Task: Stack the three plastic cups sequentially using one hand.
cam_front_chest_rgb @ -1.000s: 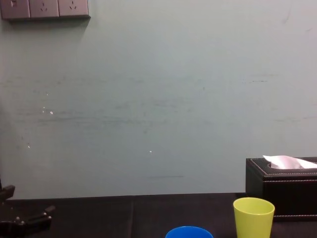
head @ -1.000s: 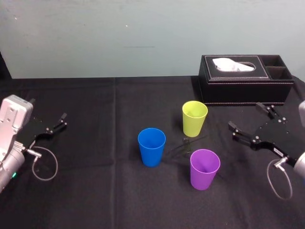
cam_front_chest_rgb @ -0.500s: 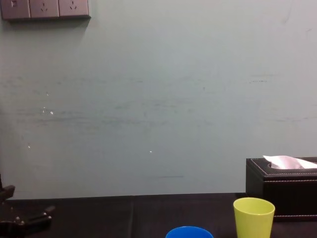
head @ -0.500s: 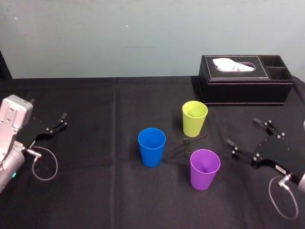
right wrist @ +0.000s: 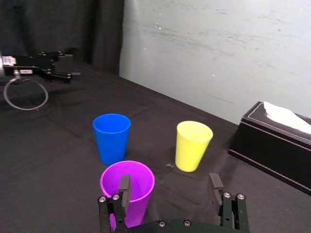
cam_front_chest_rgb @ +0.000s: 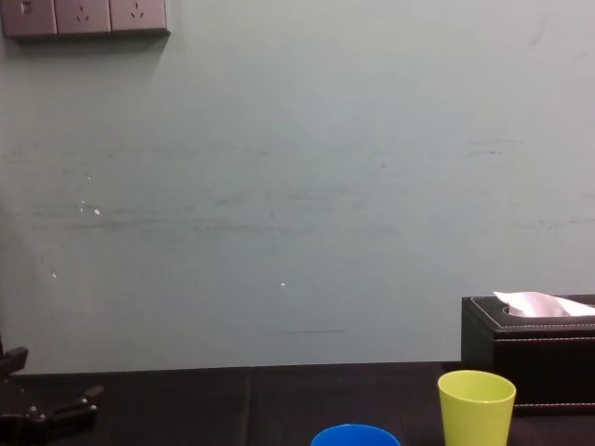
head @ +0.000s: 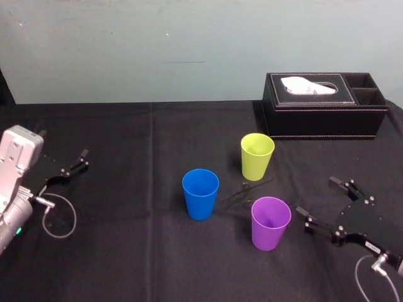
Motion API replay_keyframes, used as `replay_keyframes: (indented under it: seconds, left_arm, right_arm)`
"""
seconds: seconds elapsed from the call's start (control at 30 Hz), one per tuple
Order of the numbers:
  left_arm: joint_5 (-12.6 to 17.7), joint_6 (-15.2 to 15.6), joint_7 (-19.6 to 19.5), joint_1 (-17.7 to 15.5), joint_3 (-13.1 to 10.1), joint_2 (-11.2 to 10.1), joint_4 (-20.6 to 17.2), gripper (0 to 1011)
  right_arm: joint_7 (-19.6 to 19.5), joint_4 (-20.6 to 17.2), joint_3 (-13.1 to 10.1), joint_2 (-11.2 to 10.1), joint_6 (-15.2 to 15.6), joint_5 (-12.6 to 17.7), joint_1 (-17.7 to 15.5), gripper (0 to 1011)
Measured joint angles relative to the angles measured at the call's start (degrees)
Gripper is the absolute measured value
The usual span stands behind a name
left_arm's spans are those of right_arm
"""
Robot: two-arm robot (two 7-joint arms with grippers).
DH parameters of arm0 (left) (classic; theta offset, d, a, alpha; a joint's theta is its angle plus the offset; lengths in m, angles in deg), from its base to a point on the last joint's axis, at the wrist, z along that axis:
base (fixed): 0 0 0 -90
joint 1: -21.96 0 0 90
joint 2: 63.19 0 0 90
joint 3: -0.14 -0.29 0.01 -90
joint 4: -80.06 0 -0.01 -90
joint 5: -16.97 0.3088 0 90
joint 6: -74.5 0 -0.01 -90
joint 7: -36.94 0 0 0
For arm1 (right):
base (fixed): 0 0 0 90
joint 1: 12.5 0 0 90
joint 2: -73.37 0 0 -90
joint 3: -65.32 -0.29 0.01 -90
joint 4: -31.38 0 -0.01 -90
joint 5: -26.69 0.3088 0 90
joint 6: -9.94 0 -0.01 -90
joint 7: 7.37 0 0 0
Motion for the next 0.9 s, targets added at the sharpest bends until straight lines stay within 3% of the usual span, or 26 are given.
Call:
replay_keyframes:
  seconds: [0.47,0.9]
  left_arm:
    - [0.0,0.0,0.0,0.0,0.0,0.0,0.0,1010]
    - [0.0,0.0,0.0,0.0,0.0,0.0,0.0,1010]
  right_arm:
    - [5.5,-1.7,-2.2,-0.9,-0.1,1.8,-4.0,1002]
    - [7.3,-0.8,-2.1,0.4,0.9,0.2,-4.6,1002]
